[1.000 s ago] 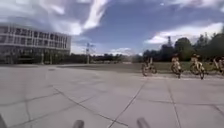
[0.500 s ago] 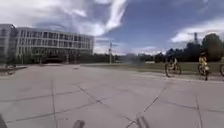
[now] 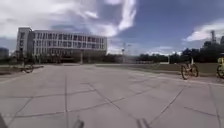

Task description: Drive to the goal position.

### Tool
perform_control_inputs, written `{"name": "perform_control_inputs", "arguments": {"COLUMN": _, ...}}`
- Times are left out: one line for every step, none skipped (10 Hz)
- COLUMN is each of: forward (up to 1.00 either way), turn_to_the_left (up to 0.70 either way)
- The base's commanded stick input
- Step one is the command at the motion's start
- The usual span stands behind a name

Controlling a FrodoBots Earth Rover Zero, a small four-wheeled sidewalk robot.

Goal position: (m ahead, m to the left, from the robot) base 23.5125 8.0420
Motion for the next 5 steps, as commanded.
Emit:
{"name": "perform_control_inputs", "arguments": {"forward": 0.7, "turn_to_the_left": 0.35}}
{"name": "perform_control_inputs", "arguments": {"forward": 0.7, "turn_to_the_left": 0.35}}
{"name": "perform_control_inputs", "arguments": {"forward": 0.7, "turn_to_the_left": 0.35}}
{"name": "perform_control_inputs", "arguments": {"forward": 0.7, "turn_to_the_left": 0.35}}
{"name": "perform_control_inputs", "arguments": {"forward": 0.7, "turn_to_the_left": 0.35}}
